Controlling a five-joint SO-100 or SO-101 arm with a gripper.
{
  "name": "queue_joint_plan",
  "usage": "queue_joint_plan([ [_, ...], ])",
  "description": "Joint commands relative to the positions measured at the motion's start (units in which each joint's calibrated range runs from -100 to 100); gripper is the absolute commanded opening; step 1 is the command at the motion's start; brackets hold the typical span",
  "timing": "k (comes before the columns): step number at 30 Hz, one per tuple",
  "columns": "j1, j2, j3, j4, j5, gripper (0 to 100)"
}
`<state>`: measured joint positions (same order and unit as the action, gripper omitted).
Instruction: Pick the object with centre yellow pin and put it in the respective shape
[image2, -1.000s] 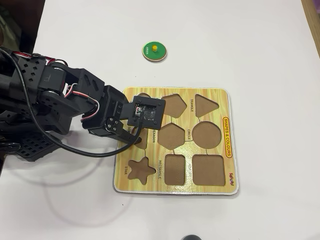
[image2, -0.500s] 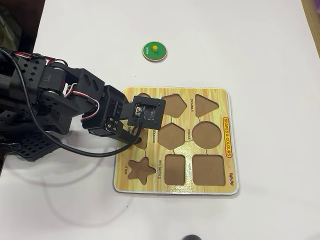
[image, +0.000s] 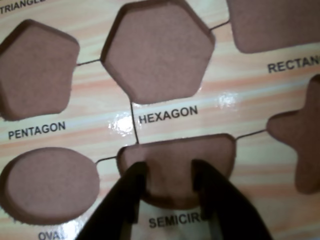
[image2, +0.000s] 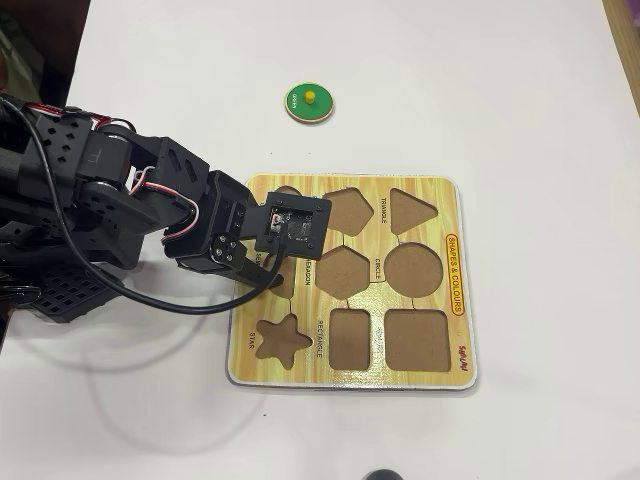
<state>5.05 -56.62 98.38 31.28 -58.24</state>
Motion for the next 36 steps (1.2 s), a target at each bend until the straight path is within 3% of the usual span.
queue_joint_plan([
  [1,-0.2,1.5,-0.1,-0.1,-0.2,11],
  [29,-1.3,1.2,-1.7,0.2,-0.2,11],
  [36,-1.4,2.0,-14.0,13.8,-0.2,11],
])
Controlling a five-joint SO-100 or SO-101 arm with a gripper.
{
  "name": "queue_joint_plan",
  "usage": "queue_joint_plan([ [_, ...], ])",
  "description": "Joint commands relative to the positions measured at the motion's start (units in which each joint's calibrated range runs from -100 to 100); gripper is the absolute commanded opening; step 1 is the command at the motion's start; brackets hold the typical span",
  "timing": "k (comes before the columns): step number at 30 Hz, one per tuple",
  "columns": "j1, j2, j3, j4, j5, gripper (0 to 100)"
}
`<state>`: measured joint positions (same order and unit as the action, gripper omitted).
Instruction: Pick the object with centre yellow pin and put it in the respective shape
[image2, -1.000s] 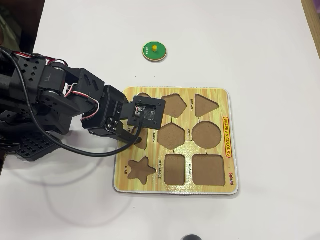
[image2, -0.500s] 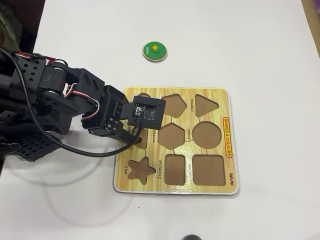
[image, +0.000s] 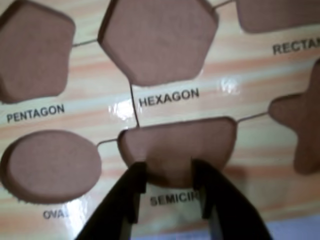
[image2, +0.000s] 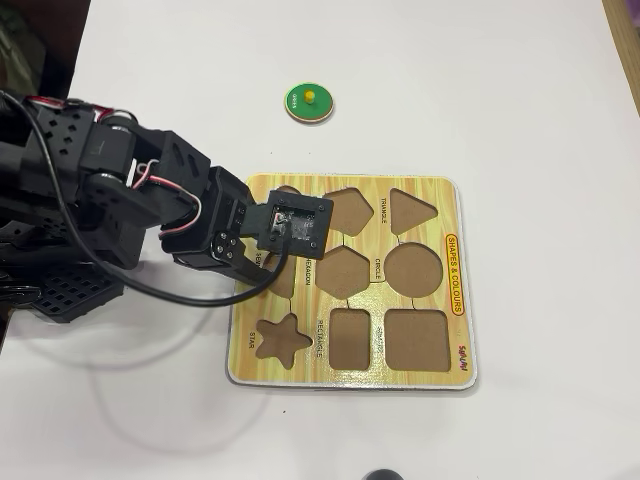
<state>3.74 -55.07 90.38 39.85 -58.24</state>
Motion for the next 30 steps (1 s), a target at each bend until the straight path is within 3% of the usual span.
queue_joint_plan([
  [1,-0.1,0.5,-6.9,6.1,-0.2,11],
  [10,-11.7,0.6,-12.8,6.7,-0.2,11],
  [25,-43.6,11.5,-26.0,5.4,-0.3,11],
  [30,-49.3,18.3,-25.7,-10.5,-0.3,11],
])
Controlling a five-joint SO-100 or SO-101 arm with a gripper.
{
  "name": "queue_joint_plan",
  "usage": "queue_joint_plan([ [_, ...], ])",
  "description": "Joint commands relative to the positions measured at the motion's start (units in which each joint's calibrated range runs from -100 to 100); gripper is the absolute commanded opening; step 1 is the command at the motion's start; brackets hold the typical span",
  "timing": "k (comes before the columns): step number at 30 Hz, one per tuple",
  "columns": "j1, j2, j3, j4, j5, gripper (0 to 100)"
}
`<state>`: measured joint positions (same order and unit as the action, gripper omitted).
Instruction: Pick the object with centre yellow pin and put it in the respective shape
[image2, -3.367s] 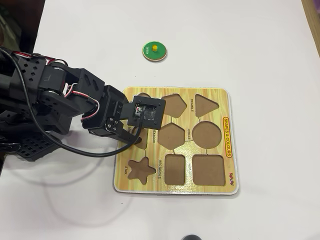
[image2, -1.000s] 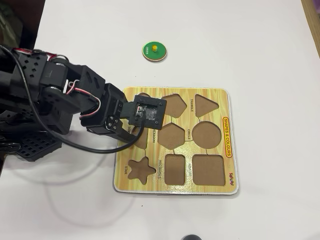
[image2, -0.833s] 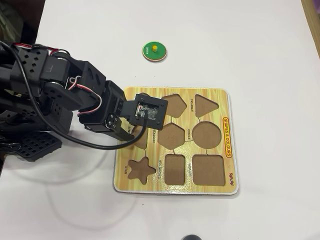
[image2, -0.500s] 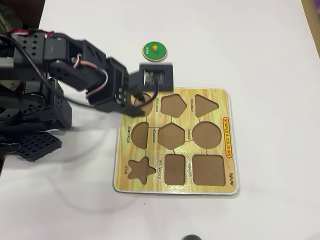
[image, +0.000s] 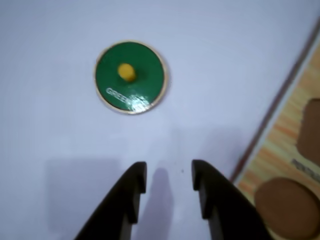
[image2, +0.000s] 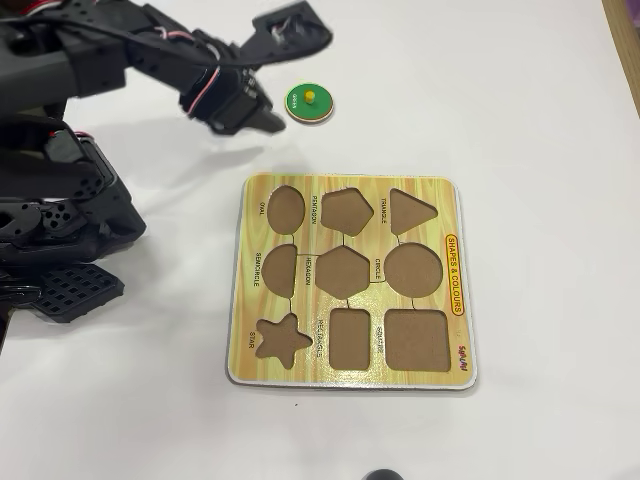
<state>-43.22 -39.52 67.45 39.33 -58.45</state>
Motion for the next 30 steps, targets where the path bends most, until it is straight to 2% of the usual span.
queue_joint_plan([
  [1,-2.7,3.6,-2.7,-12.4,-0.1,11],
  [15,-4.8,6.2,19.6,-51.6,-0.1,11],
  [22,-9.9,7.1,21.9,-52.6,-0.1,11],
  [30,-10.2,14.2,22.6,-53.0,-0.1,11],
])
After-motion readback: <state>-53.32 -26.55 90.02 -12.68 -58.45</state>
